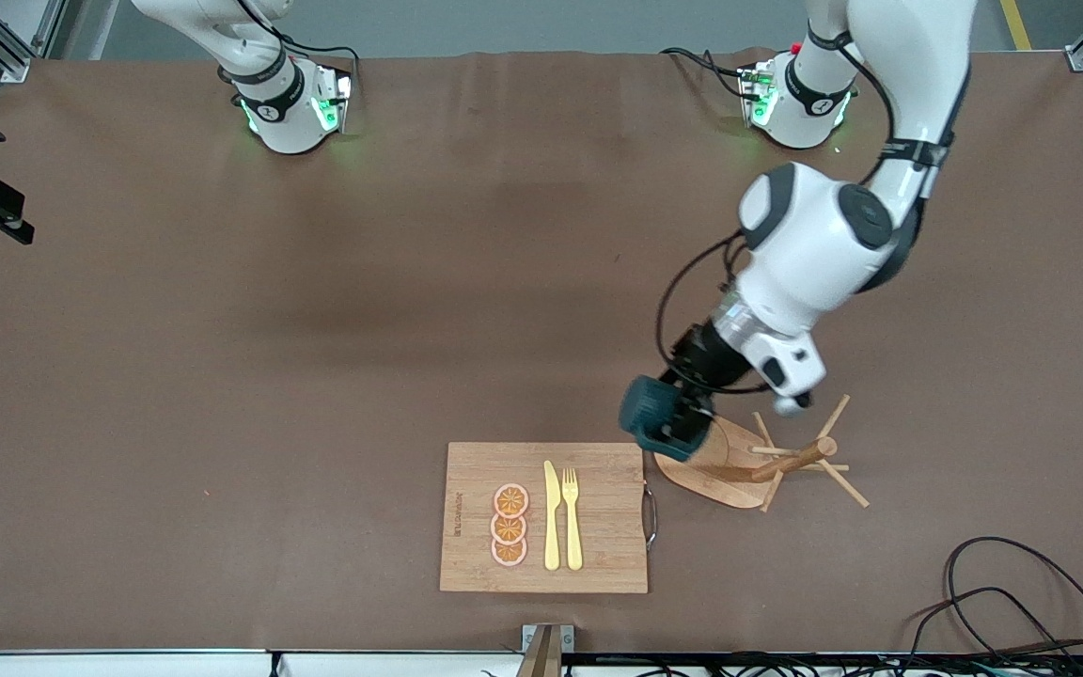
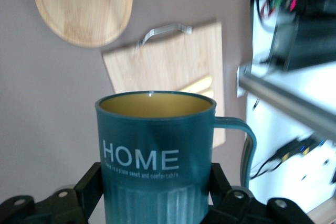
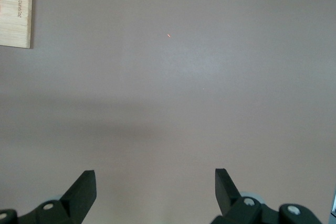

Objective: Transfer cup from left to right arm and place
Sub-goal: 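Lift the teal mug off the stand and carry it toward the table middle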

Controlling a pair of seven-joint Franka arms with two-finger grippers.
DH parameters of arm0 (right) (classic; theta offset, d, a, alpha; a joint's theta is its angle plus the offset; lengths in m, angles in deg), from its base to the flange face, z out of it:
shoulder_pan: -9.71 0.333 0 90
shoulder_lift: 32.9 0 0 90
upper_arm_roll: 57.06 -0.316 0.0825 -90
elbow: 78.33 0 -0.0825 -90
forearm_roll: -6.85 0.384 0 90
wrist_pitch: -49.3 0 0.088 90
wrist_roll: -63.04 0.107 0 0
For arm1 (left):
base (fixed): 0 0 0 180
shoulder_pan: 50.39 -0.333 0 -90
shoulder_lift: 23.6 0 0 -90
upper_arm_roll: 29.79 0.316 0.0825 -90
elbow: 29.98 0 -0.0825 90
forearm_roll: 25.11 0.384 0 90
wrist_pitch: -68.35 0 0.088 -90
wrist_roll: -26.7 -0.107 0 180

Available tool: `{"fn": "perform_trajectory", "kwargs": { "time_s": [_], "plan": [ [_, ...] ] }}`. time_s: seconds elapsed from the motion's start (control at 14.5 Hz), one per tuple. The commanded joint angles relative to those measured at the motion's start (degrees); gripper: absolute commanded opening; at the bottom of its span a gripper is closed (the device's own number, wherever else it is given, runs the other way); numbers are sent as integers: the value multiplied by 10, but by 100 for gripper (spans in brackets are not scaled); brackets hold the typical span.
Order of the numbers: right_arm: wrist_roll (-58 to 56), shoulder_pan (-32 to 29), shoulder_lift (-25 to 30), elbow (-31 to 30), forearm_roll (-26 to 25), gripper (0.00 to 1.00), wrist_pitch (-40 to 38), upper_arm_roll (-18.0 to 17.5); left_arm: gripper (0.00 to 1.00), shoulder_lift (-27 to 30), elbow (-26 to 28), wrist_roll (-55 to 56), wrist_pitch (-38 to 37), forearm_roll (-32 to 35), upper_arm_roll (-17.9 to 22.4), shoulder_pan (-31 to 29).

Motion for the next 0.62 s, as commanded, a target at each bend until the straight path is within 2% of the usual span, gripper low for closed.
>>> {"fn": "perform_trajectory", "kwargs": {
  "time_s": [0.0,0.21,0.35,0.48,0.55],
  "plan": [
    [-6,-6,1,0,6,100,-2,-3,60,-17,-28,47,-6,98,8,69],
    [-6,-9,-1,0,9,100,-2,-3,60,-88,-103,131,-6,265,11,143],
    [-6,-11,0,0,16,100,-2,-2,58,-142,-150,172,-6,350,24,189],
    [-6,-12,0,0,16,100,-2,-2,58,-190,-184,192,-7,419,64,250],
    [-6,-12,0,0,16,100,-2,-2,58,-210,-194,192,-7,433,100,290]
  ]
}}
